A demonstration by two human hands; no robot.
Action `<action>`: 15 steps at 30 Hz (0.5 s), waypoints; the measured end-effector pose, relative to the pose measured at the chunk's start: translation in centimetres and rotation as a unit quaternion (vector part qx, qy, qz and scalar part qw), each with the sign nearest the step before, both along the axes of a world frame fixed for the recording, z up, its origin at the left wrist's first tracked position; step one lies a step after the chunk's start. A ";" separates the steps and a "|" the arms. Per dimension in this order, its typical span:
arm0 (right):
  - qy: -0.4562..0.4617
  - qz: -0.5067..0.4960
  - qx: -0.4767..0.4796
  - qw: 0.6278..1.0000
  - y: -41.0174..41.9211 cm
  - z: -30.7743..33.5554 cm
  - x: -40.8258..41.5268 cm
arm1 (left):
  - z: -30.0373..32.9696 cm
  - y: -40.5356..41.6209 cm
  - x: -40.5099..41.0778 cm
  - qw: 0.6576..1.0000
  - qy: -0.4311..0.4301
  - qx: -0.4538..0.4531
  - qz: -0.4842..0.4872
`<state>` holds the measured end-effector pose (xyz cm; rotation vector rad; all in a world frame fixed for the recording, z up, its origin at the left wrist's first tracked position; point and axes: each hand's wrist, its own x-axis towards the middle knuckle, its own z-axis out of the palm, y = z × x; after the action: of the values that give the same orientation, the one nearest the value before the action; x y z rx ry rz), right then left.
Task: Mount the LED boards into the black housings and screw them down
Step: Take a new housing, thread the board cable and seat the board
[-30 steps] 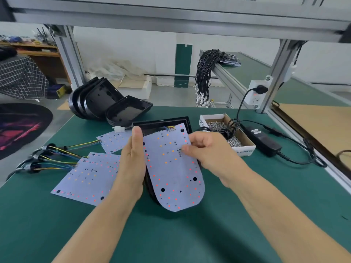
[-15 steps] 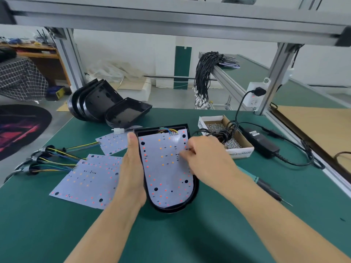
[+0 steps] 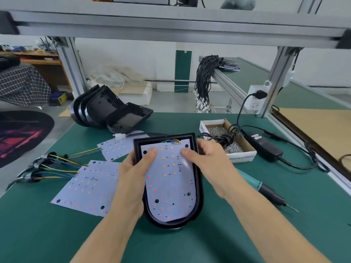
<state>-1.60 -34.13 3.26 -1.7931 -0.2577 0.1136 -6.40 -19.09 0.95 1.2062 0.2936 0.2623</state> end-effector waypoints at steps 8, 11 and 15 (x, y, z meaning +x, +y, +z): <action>-0.070 -0.064 0.046 0.994 1.2 -1.4 -0.8 | 0.2 -0.4 -0.2 0.997 -0.020 0.054 0.048; -0.059 -0.056 0.112 0.990 1.3 -1.2 -1.2 | 0.4 -0.5 -0.3 0.997 -0.033 0.054 0.049; 0.003 -0.018 0.172 0.985 0.9 -1.0 -1.2 | 0.7 -0.3 -0.7 0.997 -0.041 0.054 0.042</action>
<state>-2.81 -33.26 2.23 -1.4534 -0.2245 0.0446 -7.08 -19.40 1.60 1.2876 0.2612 0.4051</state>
